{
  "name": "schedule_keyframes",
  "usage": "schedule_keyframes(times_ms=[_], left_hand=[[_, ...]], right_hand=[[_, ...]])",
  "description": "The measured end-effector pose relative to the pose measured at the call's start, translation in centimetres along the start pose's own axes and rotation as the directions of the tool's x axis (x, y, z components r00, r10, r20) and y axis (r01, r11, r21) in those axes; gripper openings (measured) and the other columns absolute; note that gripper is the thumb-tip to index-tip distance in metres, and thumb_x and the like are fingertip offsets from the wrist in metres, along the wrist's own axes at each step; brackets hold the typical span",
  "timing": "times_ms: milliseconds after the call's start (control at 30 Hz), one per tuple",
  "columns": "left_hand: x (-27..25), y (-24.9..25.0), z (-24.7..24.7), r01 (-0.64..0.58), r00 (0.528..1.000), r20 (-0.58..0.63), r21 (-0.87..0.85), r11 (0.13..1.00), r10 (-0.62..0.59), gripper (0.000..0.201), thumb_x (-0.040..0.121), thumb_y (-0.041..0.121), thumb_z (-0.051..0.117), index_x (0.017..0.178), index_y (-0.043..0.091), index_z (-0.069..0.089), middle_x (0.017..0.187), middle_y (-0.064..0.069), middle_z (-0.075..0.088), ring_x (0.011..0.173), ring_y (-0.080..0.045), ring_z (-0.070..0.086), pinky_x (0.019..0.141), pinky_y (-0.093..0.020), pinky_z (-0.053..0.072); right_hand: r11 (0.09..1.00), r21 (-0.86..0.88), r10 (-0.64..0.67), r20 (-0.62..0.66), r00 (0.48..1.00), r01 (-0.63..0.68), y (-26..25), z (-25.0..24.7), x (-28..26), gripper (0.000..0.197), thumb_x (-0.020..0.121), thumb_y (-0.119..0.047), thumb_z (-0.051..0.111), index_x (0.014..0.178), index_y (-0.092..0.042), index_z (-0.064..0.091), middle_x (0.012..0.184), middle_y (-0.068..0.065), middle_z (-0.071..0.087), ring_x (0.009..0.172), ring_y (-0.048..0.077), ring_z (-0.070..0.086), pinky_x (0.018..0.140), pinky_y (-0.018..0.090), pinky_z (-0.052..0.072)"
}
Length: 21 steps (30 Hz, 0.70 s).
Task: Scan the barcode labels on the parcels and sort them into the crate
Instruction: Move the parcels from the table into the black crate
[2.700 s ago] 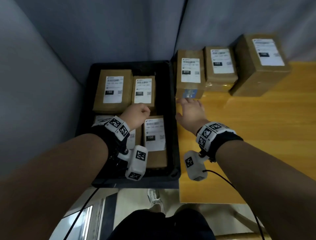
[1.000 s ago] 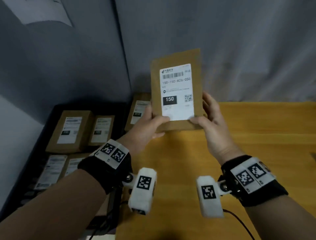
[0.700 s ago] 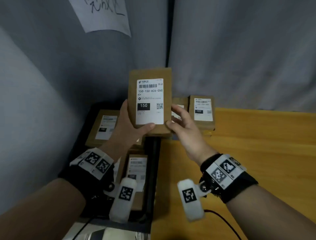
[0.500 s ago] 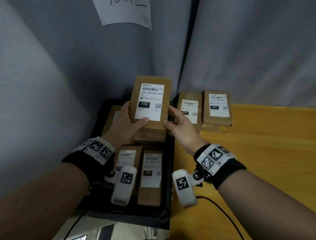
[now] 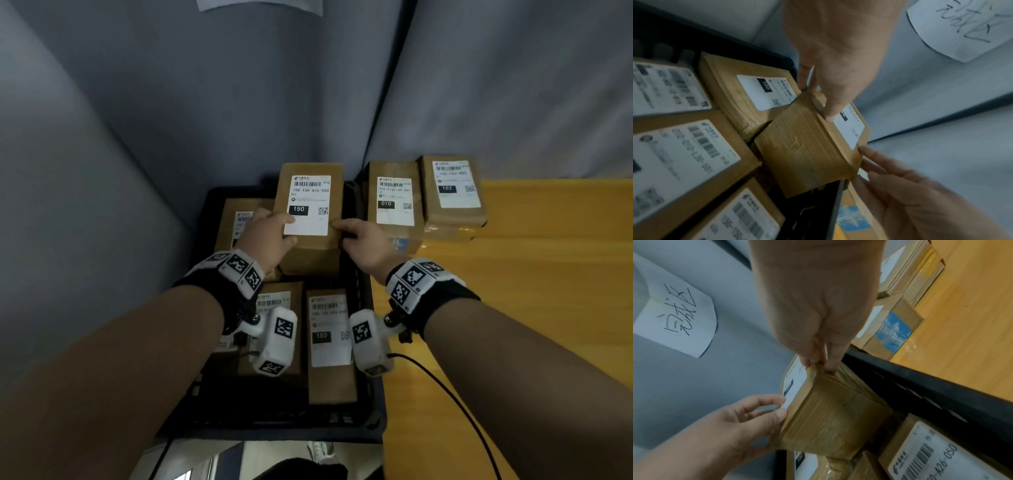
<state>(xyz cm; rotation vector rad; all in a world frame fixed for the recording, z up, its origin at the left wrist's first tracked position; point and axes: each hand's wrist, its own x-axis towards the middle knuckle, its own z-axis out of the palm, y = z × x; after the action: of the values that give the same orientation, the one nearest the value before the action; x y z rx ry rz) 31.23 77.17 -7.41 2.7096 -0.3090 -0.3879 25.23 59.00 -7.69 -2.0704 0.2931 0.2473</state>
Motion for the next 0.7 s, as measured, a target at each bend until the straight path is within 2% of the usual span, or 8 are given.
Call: schedule_keyframes(times_ms=[67,100,200,267,333,400,600,700], left_hand=[[-0.1,0.0,-0.3,-0.011,0.999,-0.041,0.090,0.996,0.015,0.037,0.092,0.027,0.059,0.128,0.021,0.054,0.135,-0.010,0.042,0.125,-0.029,0.040,0.099,-0.037,0.037],[0.0,0.0,-0.4,-0.011,0.999,-0.047,0.122,0.992,0.017,0.035,0.092,0.029,0.059,0.126,0.022,0.053,0.134,-0.009,0.043,0.124,-0.029,0.039,0.097,-0.038,0.037],[0.1,0.5,-0.5,0.038,0.999,0.006,0.142,0.989,-0.039,0.037,0.094,0.030,0.055,0.129,0.022,0.048,0.135,-0.012,0.040,0.126,-0.032,0.035,0.098,-0.042,0.037],[-0.1,1.2,-0.5,0.024,1.000,-0.008,0.169,0.985,-0.023,0.038,0.094,0.020,0.053,0.131,0.020,0.047,0.139,-0.012,0.037,0.127,-0.033,0.033,0.101,-0.042,0.036],[-0.3,2.1,-0.4,-0.027,0.998,-0.054,0.210,0.977,0.040,0.043,0.090,0.007,0.051,0.131,0.018,0.049,0.140,-0.010,0.037,0.125,-0.032,0.035,0.102,-0.040,0.034],[-0.4,3.3,-0.2,-0.070,0.992,-0.092,0.199,0.978,0.090,0.045,0.087,0.002,0.050,0.129,0.017,0.051,0.139,-0.008,0.038,0.123,-0.030,0.035,0.103,-0.039,0.033],[-0.4,9.0,1.0,-0.204,0.968,-0.127,0.118,0.972,0.218,0.032,0.092,0.018,0.053,0.124,0.017,0.056,0.137,-0.006,0.043,0.128,-0.027,0.034,0.107,-0.036,0.032],[0.0,12.3,2.6,-0.216,0.969,-0.107,0.080,0.973,0.224,0.032,0.094,0.026,0.053,0.124,0.017,0.055,0.134,-0.006,0.045,0.125,-0.026,0.036,0.104,-0.034,0.033]], right_hand=[[0.999,-0.029,-0.027,0.074,0.997,0.029,-0.1,0.0,0.4,0.050,0.097,0.007,0.033,0.137,-0.015,0.054,0.138,0.011,0.055,0.072,-0.004,0.046,0.058,-0.002,0.040],[0.998,-0.056,-0.035,0.102,0.994,0.041,-0.1,-0.1,0.6,0.052,0.097,0.008,0.032,0.137,-0.017,0.053,0.140,0.010,0.053,0.068,-0.005,0.040,0.053,-0.002,0.038],[0.991,-0.131,-0.020,0.148,0.989,0.040,0.0,-0.8,1.1,0.054,0.097,0.004,0.033,0.140,-0.025,0.050,0.143,0.007,0.050,0.071,0.001,0.045,0.051,0.001,0.039],[0.989,-0.138,-0.026,0.126,0.992,0.044,0.3,-1.3,1.0,0.053,0.097,0.001,0.037,0.142,-0.027,0.047,0.138,0.008,0.053,0.068,0.001,0.048,0.046,0.003,0.038],[0.994,-0.107,-0.029,0.052,0.998,0.035,1.0,-1.9,0.6,0.051,0.097,-0.001,0.040,0.143,-0.023,0.045,0.136,0.008,0.054,0.082,0.012,0.061,0.057,0.008,0.043],[0.998,-0.068,-0.008,-0.009,1.000,0.008,2.0,-2.9,0.4,0.046,0.098,-0.003,0.041,0.141,-0.019,0.046,0.136,0.008,0.053,0.105,0.021,0.061,0.073,0.018,0.046],[0.994,-0.066,0.086,-0.084,0.993,-0.092,5.9,-8.5,-1.0,0.035,0.097,-0.007,0.045,0.130,-0.014,0.053,0.119,0.006,0.058,0.099,0.026,0.063,0.070,0.029,0.045],[0.988,-0.094,0.113,-0.115,0.987,-0.124,7.8,-11.5,-1.9,0.030,0.099,-0.011,0.041,0.127,-0.014,0.054,0.117,0.008,0.062,0.094,0.029,0.066,0.071,0.036,0.053]])
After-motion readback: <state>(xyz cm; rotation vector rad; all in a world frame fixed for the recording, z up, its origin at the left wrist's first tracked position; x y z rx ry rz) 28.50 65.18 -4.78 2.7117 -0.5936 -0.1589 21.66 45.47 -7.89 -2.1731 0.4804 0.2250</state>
